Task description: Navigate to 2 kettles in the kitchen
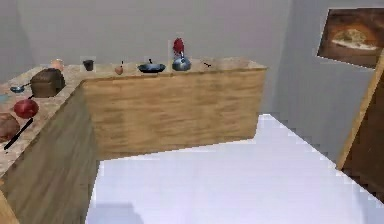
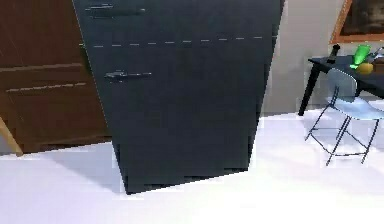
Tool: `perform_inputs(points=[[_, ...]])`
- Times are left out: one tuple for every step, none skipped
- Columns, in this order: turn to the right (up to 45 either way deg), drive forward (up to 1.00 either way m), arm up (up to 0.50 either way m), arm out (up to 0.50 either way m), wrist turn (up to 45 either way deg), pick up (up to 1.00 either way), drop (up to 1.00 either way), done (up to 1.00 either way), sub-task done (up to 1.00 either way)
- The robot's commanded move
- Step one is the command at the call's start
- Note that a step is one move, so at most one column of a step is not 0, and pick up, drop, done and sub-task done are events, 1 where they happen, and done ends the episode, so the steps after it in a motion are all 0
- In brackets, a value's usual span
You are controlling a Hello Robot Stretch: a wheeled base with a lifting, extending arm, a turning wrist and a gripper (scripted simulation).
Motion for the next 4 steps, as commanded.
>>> perform_inputs(points=[[6.0,0.00,0.00,0.00,0.0,0.00,0.00,0.00,0.00],[0.0,0.45,0.00,0.00,0.0,0.00,0.00,0.00,0.00],[-27.0,0.00,0.00,0.00,0.0,0.00,0.00,0.00,0.00],[0.0,0.90,0.00,0.00,0.0,0.00,0.00,0.00,0.00]])
